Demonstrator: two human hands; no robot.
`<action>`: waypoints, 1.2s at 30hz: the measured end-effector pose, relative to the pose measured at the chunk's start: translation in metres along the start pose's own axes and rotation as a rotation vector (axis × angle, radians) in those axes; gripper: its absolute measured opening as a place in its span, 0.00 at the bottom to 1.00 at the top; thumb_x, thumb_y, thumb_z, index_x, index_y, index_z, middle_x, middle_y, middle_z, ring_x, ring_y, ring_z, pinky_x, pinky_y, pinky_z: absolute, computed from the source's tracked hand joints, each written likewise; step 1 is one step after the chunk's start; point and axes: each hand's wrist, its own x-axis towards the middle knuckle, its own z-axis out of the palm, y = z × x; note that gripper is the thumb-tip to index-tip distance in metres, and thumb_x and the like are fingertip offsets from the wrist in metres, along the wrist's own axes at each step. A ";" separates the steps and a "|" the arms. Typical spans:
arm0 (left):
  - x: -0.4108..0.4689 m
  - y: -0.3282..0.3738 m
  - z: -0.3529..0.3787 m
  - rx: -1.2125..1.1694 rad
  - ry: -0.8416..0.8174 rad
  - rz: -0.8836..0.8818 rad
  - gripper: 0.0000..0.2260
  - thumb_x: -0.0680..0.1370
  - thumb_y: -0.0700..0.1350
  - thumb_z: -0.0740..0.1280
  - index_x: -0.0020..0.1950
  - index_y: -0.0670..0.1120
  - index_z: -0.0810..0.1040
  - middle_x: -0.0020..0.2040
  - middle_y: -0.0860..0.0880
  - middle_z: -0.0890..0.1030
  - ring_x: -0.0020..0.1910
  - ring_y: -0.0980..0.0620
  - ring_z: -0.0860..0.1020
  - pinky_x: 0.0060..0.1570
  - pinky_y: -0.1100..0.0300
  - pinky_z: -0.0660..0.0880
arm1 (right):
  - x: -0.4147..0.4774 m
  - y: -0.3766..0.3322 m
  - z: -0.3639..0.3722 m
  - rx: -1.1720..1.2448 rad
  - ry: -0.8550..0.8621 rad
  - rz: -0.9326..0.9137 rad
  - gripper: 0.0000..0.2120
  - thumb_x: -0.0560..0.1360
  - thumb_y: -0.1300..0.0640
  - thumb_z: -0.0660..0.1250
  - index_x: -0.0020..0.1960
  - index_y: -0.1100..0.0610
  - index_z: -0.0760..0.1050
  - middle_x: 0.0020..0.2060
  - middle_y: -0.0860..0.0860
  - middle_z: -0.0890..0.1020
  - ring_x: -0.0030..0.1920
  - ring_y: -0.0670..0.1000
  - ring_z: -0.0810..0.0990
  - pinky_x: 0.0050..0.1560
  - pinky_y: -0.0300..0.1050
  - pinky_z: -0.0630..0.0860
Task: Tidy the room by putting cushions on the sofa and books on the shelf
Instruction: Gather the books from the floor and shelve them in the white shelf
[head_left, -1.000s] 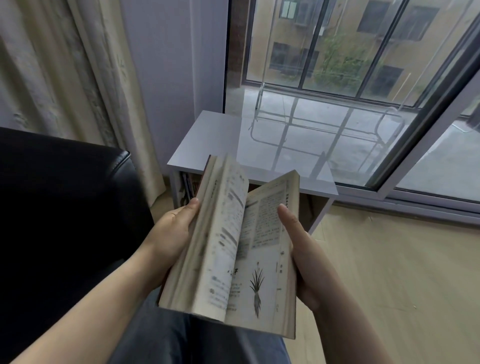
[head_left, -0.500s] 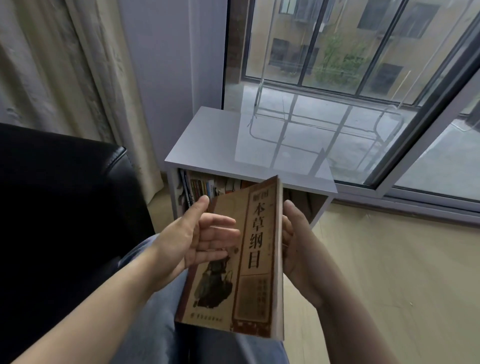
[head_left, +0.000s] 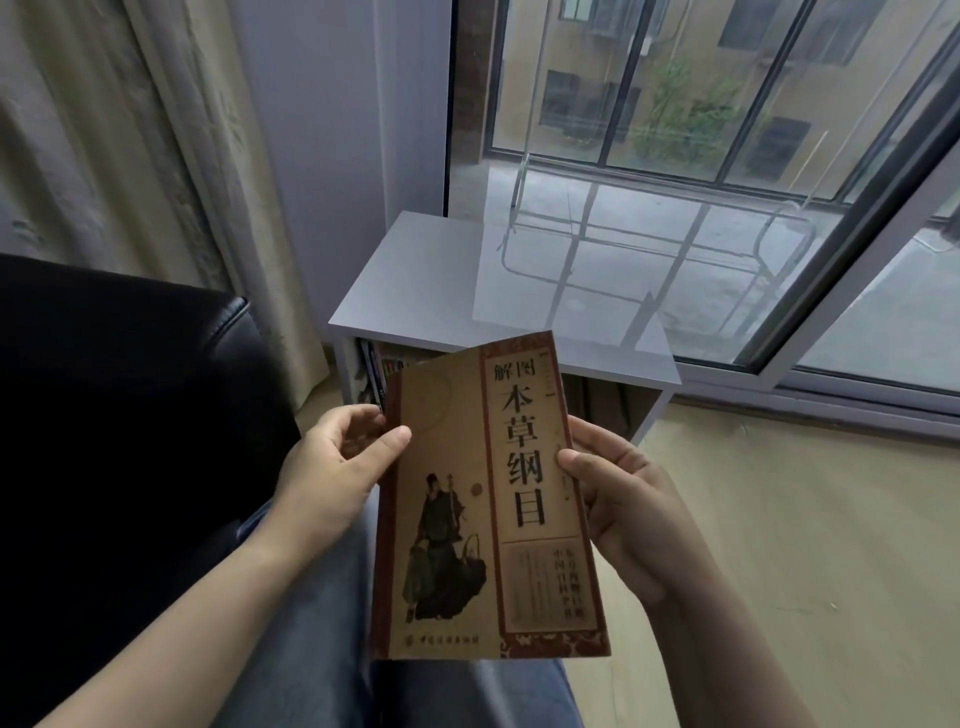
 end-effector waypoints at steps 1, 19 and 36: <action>0.001 0.000 0.000 0.007 -0.008 -0.005 0.24 0.72 0.54 0.69 0.65 0.47 0.73 0.56 0.51 0.80 0.56 0.52 0.78 0.58 0.54 0.76 | 0.000 -0.002 -0.004 0.030 -0.018 -0.004 0.21 0.71 0.61 0.68 0.65 0.58 0.75 0.54 0.61 0.83 0.51 0.59 0.83 0.42 0.48 0.83; 0.039 0.087 0.002 -0.308 -0.436 -0.084 0.15 0.65 0.42 0.73 0.50 0.39 0.82 0.45 0.42 0.85 0.39 0.49 0.84 0.34 0.60 0.80 | 0.021 -0.036 -0.056 -0.046 0.030 -0.179 0.21 0.73 0.62 0.64 0.66 0.59 0.73 0.54 0.61 0.83 0.48 0.58 0.84 0.42 0.48 0.83; 0.078 0.026 0.098 0.293 -0.364 0.074 0.09 0.71 0.48 0.74 0.42 0.43 0.82 0.39 0.45 0.83 0.38 0.48 0.82 0.37 0.54 0.79 | 0.047 0.073 -0.072 -0.570 0.333 -0.157 0.17 0.74 0.58 0.71 0.62 0.52 0.75 0.53 0.43 0.81 0.52 0.43 0.81 0.45 0.33 0.79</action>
